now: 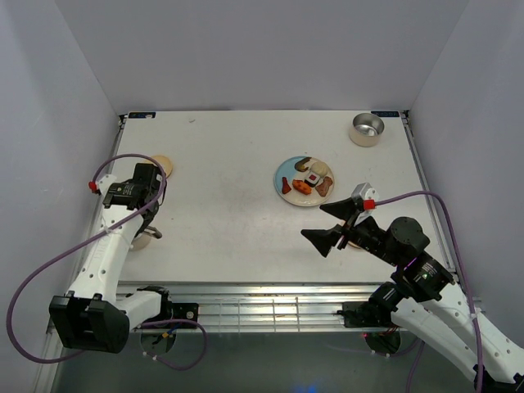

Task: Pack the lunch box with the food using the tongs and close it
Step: Place the fake food in the packing box.

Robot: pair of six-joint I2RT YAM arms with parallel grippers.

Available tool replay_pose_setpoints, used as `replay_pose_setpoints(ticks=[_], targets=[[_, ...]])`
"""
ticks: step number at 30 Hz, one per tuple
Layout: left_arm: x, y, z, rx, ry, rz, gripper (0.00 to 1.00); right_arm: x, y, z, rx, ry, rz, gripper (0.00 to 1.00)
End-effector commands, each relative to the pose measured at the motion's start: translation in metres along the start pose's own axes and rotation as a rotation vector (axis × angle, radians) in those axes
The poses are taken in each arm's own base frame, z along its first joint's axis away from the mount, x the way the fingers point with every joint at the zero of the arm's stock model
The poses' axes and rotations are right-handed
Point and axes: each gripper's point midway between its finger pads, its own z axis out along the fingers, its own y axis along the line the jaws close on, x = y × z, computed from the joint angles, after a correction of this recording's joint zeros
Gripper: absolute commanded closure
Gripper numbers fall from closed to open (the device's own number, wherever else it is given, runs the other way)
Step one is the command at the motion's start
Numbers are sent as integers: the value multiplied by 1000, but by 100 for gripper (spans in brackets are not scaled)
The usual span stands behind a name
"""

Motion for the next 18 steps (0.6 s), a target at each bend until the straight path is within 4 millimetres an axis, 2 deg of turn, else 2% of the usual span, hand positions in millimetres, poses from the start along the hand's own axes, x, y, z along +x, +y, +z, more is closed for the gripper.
replay_pose_setpoints(ticks=[1, 8, 12, 18], targets=[[-7, -8, 2, 34, -33, 1, 73, -10, 4, 2, -17, -38, -9, 3], [-3, -12, 2, 61, -13, 33, 76, -9, 2, 5, -11, -30, -10, 3], [4, -5, 2, 61, 4, 41, 77, -6, 0, 7, -8, -19, -7, 3], [6, -8, -6, 121, 22, 26, 77, 0, -3, 11, 2, 2, -3, 3]])
